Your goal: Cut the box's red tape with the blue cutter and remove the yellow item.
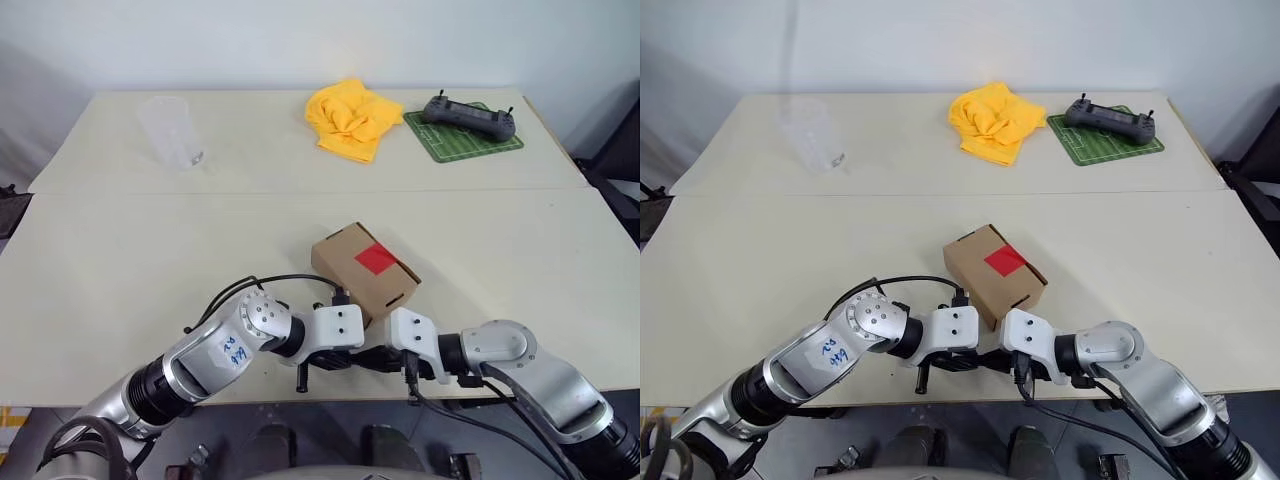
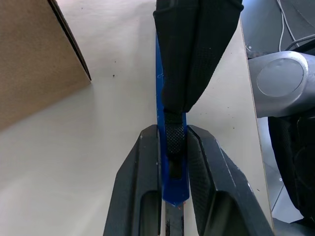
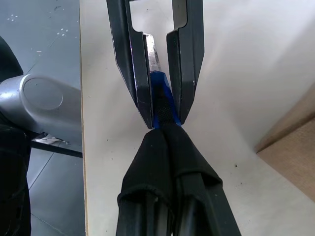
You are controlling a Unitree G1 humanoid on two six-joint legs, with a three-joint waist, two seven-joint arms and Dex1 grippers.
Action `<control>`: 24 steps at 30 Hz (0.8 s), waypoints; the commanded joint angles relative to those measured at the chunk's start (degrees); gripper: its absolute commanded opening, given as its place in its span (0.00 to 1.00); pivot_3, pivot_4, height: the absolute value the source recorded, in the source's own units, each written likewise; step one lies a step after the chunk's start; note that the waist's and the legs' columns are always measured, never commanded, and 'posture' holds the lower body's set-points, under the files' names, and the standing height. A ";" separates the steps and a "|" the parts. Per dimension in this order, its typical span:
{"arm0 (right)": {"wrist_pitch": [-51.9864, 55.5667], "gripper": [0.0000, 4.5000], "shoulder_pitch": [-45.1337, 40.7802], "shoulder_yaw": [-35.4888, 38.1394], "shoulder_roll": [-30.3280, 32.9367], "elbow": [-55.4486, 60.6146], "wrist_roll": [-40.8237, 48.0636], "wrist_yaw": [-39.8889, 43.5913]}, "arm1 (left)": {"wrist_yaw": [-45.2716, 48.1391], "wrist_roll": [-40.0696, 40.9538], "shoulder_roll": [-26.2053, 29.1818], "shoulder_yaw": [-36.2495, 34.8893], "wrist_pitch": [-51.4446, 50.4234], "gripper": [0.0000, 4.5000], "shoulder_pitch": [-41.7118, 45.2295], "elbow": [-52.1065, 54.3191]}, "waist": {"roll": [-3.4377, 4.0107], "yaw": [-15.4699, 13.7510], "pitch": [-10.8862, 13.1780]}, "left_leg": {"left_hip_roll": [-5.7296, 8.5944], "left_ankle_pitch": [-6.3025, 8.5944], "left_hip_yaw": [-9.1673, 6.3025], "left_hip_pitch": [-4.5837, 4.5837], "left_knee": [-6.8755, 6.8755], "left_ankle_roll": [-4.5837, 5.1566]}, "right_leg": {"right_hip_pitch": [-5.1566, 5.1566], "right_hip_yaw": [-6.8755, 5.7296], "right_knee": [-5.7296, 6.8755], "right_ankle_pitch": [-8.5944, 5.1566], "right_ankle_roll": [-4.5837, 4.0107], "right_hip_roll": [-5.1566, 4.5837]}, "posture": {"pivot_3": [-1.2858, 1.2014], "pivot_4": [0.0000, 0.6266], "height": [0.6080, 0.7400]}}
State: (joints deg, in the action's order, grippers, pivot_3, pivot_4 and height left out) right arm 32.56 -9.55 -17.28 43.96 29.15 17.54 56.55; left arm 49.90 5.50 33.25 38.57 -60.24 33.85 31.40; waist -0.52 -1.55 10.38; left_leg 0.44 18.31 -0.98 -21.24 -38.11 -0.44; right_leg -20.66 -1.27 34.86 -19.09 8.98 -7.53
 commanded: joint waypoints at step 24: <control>31.44 1.00 -9.29 15.94 27.00 -8.57 95.46 -47.91 | 5.87 -2.04 -2.44 -9.44 42.61 0.09 -1.97 -7.68 | 0.29 0.09 0.20 | -0.09 0.15 0.02 -1.13 -0.24 0.35 | -0.46 -1.12 -0.80 0.71 0.41 -0.32 | 0.52 0.24 1.00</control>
State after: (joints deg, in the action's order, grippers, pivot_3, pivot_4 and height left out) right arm 64.91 -17.79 -1.01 72.14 21.45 111.57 10.42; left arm 55.10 3.95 31.16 28.82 -17.57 31.09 23.27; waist -0.23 -1.47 10.58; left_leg 0.36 18.45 -0.96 -22.46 -38.42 -0.09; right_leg -21.22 -2.45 34.13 -18.38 9.40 -7.85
